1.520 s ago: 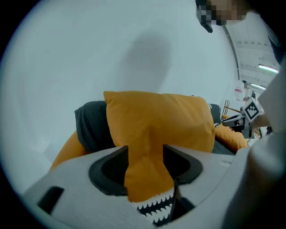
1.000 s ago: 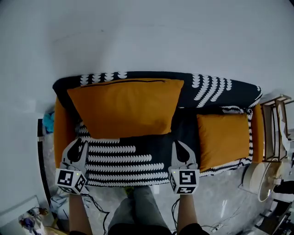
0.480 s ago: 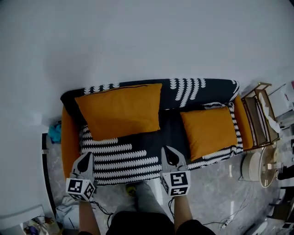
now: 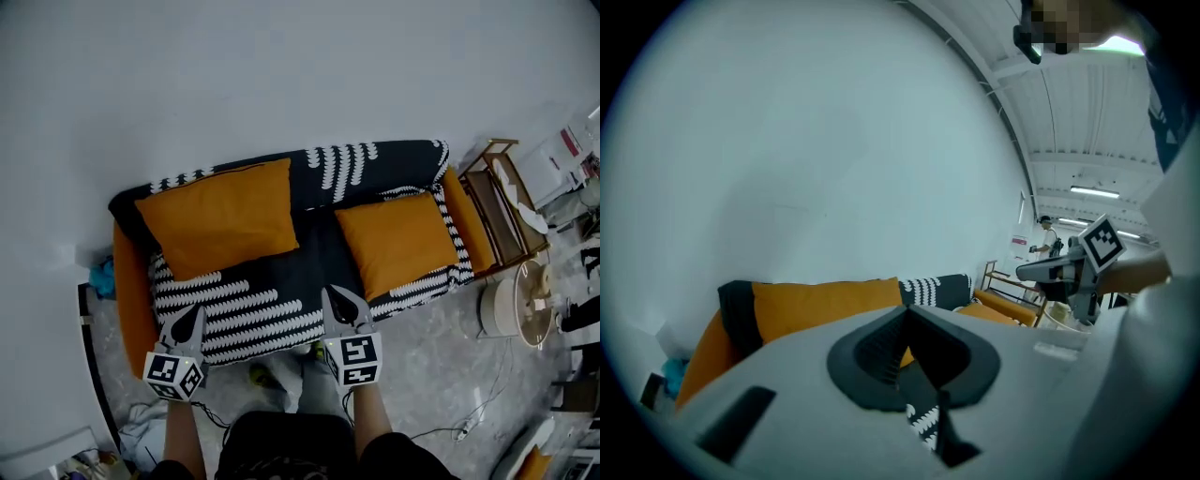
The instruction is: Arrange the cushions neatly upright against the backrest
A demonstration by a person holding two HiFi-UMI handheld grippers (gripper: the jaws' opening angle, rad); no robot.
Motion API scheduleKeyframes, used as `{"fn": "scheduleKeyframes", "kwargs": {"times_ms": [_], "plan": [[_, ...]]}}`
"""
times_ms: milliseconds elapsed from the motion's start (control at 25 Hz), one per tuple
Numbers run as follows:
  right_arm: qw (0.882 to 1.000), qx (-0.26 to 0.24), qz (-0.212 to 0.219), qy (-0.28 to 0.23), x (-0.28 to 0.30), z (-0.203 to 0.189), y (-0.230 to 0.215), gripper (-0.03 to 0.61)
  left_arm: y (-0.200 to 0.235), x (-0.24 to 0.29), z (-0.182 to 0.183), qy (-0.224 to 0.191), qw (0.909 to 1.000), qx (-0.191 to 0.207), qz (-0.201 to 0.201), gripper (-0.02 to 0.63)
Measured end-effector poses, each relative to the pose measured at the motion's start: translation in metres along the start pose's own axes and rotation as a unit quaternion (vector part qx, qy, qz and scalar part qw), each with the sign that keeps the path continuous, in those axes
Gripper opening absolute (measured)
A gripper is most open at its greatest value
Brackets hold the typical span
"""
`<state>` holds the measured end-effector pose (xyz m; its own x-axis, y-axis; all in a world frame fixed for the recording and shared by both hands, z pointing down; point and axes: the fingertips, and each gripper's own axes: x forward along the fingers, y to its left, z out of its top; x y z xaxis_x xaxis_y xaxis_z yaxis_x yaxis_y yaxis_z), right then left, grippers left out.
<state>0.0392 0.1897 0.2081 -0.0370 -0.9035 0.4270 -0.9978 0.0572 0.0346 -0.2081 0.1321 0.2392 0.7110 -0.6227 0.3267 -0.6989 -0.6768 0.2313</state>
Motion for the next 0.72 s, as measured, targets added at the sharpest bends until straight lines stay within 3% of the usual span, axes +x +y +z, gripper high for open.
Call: {"fn": "scheduleKeyframes", "kwargs": {"times_ms": [400,720], "plan": [[0.997,0.023,-0.070,-0.010,-0.067,-0.047,-0.111,0.012,-0.110,0.067,-0.026,0.012,0.9976,0.013,-0.066,-0.003],[0.995,0.051,-0.086,0.003,-0.120,-0.092,-0.269,0.012,-0.255,0.154,-0.041,0.040,0.9959,0.023,-0.078,-0.003]]}}
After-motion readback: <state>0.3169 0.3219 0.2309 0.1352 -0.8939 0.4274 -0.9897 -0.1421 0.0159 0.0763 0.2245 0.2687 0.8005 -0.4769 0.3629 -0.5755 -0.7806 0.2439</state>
